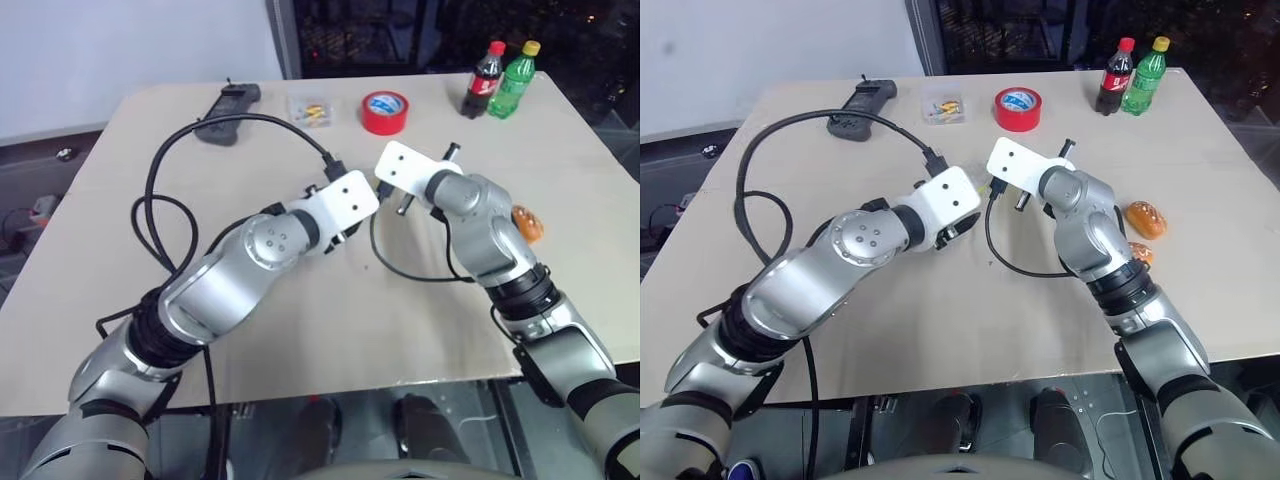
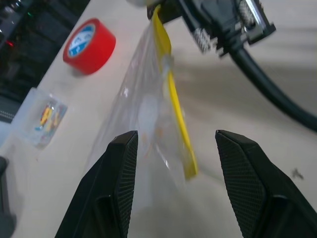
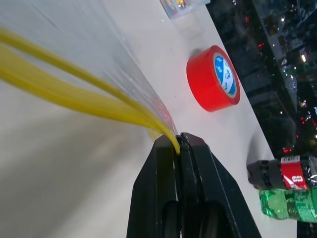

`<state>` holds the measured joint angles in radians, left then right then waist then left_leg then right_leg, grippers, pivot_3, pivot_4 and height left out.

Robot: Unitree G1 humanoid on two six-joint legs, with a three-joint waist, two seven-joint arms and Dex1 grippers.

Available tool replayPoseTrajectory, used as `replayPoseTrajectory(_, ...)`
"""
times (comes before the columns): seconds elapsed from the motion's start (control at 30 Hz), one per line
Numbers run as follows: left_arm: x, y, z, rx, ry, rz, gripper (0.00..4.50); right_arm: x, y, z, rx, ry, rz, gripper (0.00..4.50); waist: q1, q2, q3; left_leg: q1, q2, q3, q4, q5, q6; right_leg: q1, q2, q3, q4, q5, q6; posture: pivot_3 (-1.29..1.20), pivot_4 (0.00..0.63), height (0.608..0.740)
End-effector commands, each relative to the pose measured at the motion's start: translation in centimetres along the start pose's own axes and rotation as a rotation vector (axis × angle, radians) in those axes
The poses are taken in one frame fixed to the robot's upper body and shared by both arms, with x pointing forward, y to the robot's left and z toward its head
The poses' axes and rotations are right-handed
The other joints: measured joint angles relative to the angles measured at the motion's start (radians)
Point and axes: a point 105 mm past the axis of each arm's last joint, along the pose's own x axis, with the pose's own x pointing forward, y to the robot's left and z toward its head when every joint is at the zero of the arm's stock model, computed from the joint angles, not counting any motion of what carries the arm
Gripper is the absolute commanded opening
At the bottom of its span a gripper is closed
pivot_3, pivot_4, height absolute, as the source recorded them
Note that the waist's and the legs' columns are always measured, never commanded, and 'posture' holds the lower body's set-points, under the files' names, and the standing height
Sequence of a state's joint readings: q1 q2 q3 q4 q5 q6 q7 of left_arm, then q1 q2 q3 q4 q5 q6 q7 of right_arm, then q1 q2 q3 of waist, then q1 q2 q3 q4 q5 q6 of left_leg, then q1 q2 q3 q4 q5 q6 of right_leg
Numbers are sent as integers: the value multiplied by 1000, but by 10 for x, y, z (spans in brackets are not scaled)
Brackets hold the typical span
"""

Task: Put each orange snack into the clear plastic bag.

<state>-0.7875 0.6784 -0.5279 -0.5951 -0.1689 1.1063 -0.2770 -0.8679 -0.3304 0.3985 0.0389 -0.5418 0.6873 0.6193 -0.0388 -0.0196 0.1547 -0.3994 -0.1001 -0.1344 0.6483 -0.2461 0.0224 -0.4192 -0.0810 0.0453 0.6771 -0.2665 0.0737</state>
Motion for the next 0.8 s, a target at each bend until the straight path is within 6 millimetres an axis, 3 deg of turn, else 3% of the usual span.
replayPoseTrajectory(0.03, -2, 4, 14, 31, -66, 26, 2639, -7, -8, 12, -17, -43, -45, 0, 0, 0, 0, 0, 0, 0, 0, 0, 0, 0, 0, 0, 0, 0, 0, 0, 150, 740)
replayPoseTrajectory(0.23, -3, 4, 16, 30, -80, 20, 2639, -6, -9, 9, -16, -32, -50, 0, 0, 0, 0, 0, 0, 0, 0, 0, 0, 0, 0, 0, 0, 0, 0, 0, 150, 740)
replayPoseTrajectory(0.33, -2, 2, 15, 28, -78, 10, 1832, -6, -9, 7, -15, -29, -49, 0, 0, 0, 0, 0, 0, 0, 0, 0, 0, 0, 0, 0, 0, 0, 0, 0, 150, 740)
replayPoseTrajectory(0.47, -2, 1, 14, 25, -74, 6, 127, -8, -8, 8, -12, -31, -46, 0, 0, 0, 0, 0, 0, 0, 1, 0, 0, 0, 0, 0, 1, 0, 0, 0, 150, 740)
replayPoseTrajectory(0.67, -1, 11, -5, 71, -19, 33, 52, -13, -6, 9, -14, -50, -36, 0, -2, 0, 0, 0, 0, 0, 1, 0, 0, 0, 0, 0, 1, 0, 0, 0, 150, 740)
replayPoseTrajectory(0.8, -1, 22, -12, 59, -89, 36, 52, -19, 11, 2, -25, -70, 97, 0, 1, 0, 0, 0, 0, 0, 1, 0, 0, 0, 0, 0, 0, 0, 0, 0, 150, 740)
